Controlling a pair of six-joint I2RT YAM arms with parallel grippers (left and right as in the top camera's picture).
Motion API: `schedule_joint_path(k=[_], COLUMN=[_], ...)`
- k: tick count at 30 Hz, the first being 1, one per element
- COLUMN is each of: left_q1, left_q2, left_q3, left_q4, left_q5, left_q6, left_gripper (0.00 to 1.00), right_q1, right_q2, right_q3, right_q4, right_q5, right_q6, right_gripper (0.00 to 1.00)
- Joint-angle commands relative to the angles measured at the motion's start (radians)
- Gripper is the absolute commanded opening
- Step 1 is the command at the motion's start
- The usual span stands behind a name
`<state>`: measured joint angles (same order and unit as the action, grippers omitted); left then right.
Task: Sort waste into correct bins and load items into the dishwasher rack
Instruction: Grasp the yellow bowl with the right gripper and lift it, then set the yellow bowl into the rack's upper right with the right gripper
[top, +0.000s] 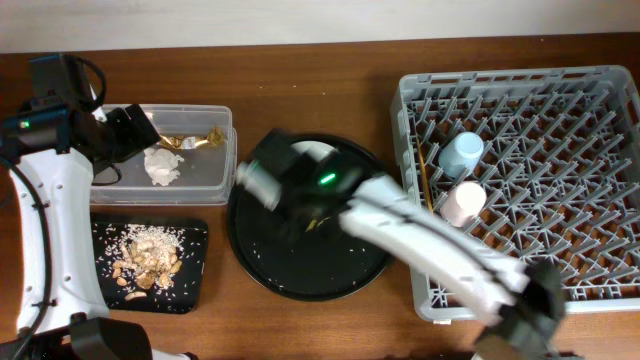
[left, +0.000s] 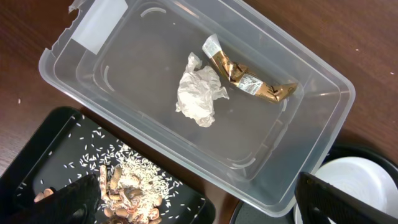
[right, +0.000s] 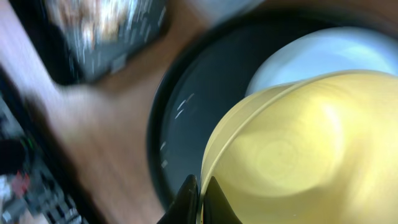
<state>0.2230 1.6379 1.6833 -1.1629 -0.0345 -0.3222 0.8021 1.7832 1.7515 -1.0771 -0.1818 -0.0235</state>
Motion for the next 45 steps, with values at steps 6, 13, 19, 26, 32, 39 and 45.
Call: schedule_joint_path(k=[6, 13, 19, 26, 32, 39, 45], left_q1=[0.003, 0.002, 0.003, 0.003, 0.003, 0.003, 0.003], left_q2=[-0.004, -0.004, -0.004, -0.004, -0.004, -0.004, -0.004], left_q3=[0.006, 0.006, 0.006, 0.006, 0.006, 0.006, 0.006], left_q4=[-0.002, -0.002, -0.002, -0.009, -0.009, -0.009, -0.009], left_q5=[-0.006, -0.006, -0.006, -0.006, -0.007, -0.006, -0.006], left_q6=[-0.002, -0.002, -0.002, -0.002, -0.002, -0.002, -0.002], left_gripper=[0.99, 0.99, 0.99, 0.99, 0.99, 0.99, 0.99], right_q1=[-0.632, -1.131, -1.282, -1.301, -1.302, -1.347, -1.431], right_q2=[-0.152, -0.069, 0.07, 0.249, 0.368, 0.396, 0.396], right_q3=[0.066, 0.066, 0.066, 0.066, 0.066, 0.058, 0.058], right_q4=[0.004, 0.018, 0.024, 0.094, 0.117, 0.082, -0.014], right_q5=[-0.477, -0.897, -1.093, -1.222, -1.221, -1.118, -0.974], right_q6=[-0.081, -0.254, -0.343, -0.396, -0.396, -0.389, -0.387], right_gripper=[0.04, 0.04, 0.04, 0.04, 0.04, 0.04, 0.04])
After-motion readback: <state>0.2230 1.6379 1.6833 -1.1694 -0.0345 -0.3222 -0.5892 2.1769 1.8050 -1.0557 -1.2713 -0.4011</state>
